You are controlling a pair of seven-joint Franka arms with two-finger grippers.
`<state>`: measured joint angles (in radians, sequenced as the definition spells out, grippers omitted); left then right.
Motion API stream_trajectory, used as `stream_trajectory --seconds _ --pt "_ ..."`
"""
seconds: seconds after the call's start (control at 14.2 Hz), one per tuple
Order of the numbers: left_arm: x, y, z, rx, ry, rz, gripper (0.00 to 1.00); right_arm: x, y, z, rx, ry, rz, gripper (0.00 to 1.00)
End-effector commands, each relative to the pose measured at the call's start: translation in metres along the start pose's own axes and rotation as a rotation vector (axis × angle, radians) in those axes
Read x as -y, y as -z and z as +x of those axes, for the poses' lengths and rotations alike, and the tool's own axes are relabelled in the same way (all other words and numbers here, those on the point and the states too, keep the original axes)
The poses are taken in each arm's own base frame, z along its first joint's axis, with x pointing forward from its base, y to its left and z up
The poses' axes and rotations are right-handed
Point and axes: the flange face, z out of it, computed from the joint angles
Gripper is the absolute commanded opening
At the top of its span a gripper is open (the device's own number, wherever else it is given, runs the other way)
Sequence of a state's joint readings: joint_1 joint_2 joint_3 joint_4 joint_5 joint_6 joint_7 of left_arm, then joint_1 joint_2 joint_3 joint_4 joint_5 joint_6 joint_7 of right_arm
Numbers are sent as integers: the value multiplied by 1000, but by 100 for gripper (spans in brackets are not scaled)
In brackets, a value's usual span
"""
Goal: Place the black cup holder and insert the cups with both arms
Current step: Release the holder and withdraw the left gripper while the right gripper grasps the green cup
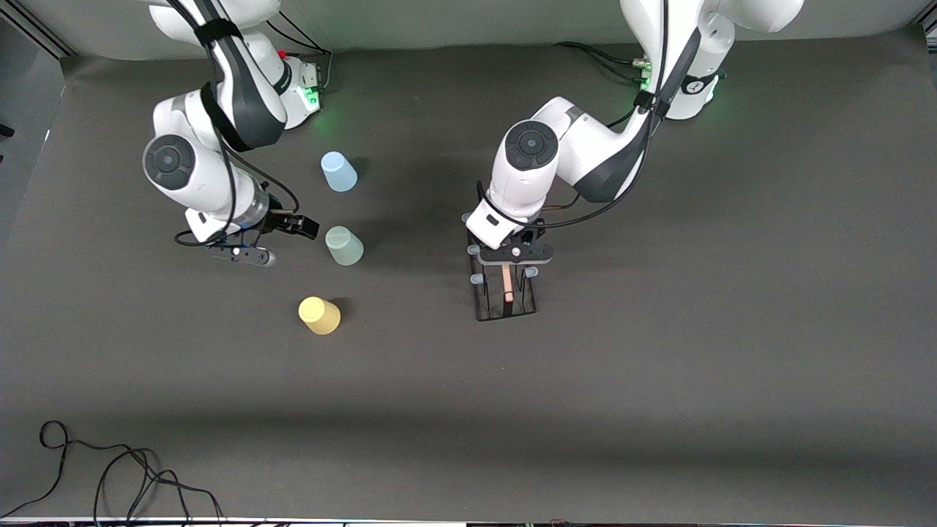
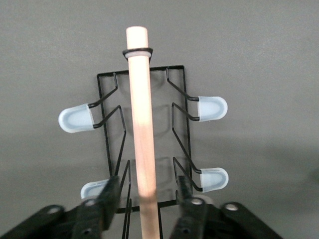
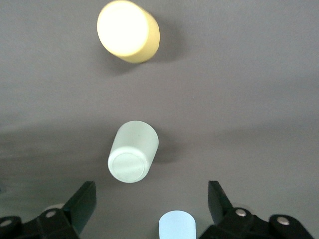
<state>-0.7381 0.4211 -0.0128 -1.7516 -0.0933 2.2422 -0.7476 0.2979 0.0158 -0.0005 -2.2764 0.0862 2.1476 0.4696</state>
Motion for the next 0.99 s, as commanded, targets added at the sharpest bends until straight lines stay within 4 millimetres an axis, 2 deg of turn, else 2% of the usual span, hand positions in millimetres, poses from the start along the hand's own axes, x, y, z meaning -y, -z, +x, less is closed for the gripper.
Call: stream_trajectory --seconds 0.0,0.14,0.35,0.49,0.63,0.77,0.92 --pt "0 29 3 5 -5 -5 100 19 -22 0 -14 -44 11 100" --pt "8 64 12 -12 5 -17 100 43 -46 -4 -28 -52 9 100" --pt "50 117 38 -10 26 1 100 46 -75 5 -46 -65 13 100" --pt "100 143 66 -46 44 18 100 47 -92 8 -46 -66 9 100" --pt "162 155 95 -95 24 90 100 47 -99 10 -45 -67 7 100" --pt "215 170 109 -107 -23 100 100 42 -108 5 -48 -69 6 100" --pt "255 189 121 -121 -79 104 100 39 -116 0 -39 -68 -1 100"
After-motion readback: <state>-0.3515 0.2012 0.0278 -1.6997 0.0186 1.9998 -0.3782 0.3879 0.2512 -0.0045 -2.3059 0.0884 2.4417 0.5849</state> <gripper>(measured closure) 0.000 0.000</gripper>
